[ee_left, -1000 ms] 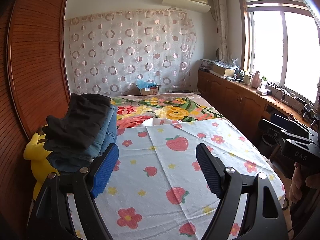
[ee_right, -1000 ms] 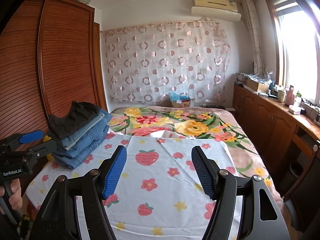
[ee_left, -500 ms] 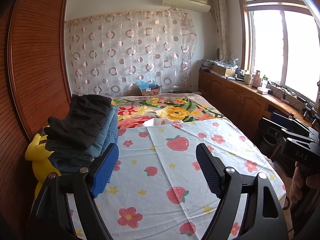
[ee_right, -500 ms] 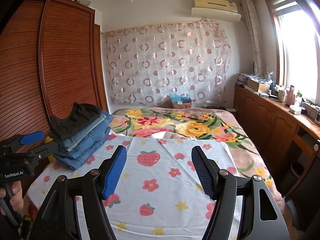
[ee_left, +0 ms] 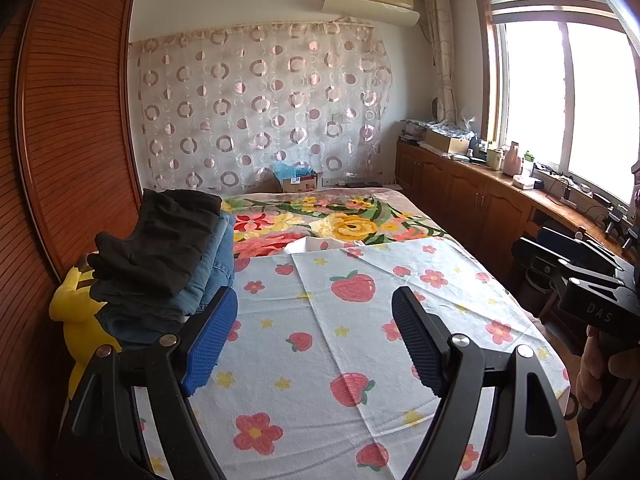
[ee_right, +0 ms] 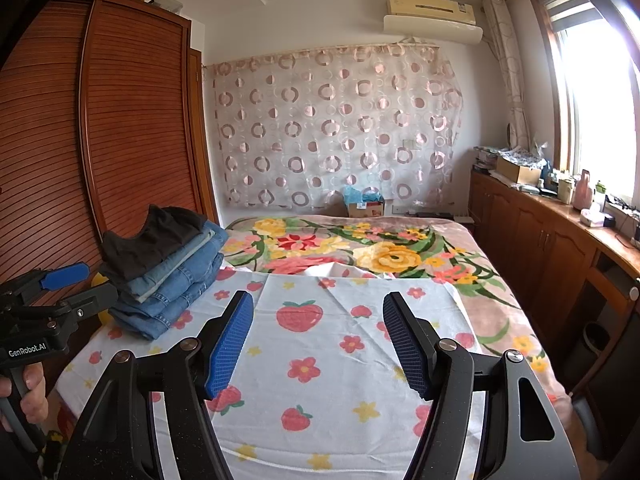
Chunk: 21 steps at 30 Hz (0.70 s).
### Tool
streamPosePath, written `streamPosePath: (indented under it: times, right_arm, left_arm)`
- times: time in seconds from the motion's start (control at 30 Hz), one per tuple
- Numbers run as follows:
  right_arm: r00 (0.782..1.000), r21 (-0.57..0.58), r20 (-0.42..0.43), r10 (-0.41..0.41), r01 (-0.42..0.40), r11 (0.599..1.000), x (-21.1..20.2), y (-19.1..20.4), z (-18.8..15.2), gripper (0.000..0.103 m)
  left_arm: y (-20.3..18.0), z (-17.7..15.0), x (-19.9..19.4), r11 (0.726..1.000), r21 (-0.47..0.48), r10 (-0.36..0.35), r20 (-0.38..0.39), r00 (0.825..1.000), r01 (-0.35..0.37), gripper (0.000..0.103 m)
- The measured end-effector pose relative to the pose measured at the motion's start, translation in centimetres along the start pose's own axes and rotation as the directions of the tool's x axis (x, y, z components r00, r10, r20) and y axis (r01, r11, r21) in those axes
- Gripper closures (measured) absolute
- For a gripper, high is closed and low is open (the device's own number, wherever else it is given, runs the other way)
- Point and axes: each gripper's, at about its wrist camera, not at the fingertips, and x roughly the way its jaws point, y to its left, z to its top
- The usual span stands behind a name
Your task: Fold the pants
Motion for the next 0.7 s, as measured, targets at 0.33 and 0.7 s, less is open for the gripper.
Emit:
streamPosePath:
  times: [0.33,0.7]
  right_arm:
    - [1.000,0.000,0.003,-0.001,0.001,1.000,-0.06,-0.12,0.01,0.034]
    - [1.000,-0.002,0.004,-0.003,0.003,1.000,-0.02,0.01,-0.11,0.034]
  left_arm:
    - [-0.02,-0.10,0.03,1.000,-0.001,-0.001,0.001,1.000,0.001,0.023]
    - [-0.11,-0.26,-0.06,1.000,-0.001,0.000,0.002,1.000,0.000,0.023]
